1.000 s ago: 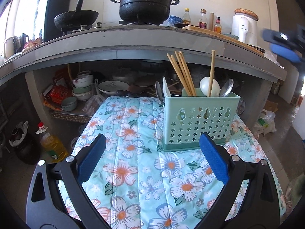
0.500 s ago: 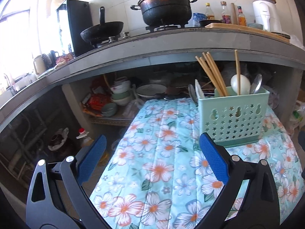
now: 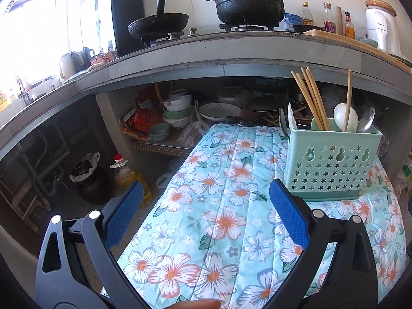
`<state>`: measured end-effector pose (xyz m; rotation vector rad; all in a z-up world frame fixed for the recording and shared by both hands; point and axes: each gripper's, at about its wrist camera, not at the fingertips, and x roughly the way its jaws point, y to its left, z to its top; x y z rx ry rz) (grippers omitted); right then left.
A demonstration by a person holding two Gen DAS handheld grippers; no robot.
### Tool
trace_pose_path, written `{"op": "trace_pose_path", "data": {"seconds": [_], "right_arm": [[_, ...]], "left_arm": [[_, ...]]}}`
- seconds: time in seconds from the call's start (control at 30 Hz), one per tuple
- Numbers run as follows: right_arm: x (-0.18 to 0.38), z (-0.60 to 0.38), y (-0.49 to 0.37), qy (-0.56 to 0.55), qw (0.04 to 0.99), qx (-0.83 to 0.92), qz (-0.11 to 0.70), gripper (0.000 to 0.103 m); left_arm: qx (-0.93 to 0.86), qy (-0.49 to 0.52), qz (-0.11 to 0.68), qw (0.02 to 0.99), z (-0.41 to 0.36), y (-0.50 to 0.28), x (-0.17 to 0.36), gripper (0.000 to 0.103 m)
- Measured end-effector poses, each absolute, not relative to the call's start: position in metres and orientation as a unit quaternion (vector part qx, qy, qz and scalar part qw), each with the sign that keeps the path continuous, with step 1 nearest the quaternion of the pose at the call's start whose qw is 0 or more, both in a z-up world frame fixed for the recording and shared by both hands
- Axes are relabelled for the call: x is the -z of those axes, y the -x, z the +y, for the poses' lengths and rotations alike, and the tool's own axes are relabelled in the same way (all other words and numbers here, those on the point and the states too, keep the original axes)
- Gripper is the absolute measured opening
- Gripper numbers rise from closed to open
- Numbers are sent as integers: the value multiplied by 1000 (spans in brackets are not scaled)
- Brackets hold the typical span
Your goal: Organize utensils
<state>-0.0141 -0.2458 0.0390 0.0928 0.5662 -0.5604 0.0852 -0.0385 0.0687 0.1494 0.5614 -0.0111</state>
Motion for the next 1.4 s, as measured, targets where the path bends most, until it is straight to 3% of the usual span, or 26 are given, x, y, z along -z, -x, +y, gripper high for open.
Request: {"op": "trace_pose_path", "data": {"seconds": [1.4], "right_arm": [[-44,-237,12,-40,923,265,275,95]], "left_arm": [[5,-64,298,953,-31,-91,-66,94]]}}
